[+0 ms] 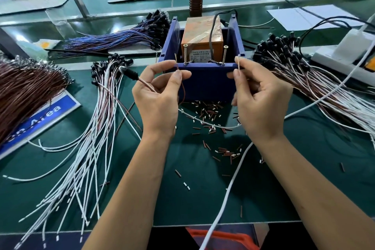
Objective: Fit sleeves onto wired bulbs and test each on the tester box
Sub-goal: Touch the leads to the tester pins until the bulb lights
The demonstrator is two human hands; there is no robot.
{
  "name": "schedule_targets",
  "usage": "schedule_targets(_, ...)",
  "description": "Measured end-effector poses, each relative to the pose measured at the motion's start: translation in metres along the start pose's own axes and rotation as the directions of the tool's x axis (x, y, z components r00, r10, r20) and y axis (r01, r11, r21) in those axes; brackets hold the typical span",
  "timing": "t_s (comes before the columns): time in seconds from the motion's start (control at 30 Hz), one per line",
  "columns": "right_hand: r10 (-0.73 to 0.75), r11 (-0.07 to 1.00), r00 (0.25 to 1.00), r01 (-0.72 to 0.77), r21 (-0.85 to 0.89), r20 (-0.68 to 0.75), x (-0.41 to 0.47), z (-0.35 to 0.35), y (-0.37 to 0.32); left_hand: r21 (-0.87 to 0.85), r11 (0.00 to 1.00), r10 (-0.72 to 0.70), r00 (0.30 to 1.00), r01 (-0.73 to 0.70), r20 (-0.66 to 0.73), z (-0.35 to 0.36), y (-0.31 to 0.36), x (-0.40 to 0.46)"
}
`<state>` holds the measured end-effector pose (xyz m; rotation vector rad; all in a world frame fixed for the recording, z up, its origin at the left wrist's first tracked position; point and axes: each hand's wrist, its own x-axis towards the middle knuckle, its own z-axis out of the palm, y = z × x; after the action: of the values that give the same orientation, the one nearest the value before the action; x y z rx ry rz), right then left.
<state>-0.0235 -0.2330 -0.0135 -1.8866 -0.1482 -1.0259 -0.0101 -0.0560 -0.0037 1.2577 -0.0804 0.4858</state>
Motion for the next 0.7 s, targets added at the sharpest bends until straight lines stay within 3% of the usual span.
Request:
schedule_targets(0.23,0.032,0.999,0.998,-0.033,-0.012,-0.046,0.008,-0.003,0.004,0.045,0.999,0.011,0.998,-0.014,0.066,0.003,-0.002,-0.005)
schedule_targets(0.57,0.06,0.997,0.992,-0.065,-0.04,-0.115,0.011,-0.004,0.004,0.107,0.994,0.013,1.0,-0.016,0.029,0.017,-0.008,-0.006)
schedule_targets(0.7,-0.01,0.993,0.987,-0.01,-0.121,-0.159,0.013,-0.003,0.001,0.119,0.992,0.042,0.999,-0.041,0.001,0.024,-0.009,-0.004)
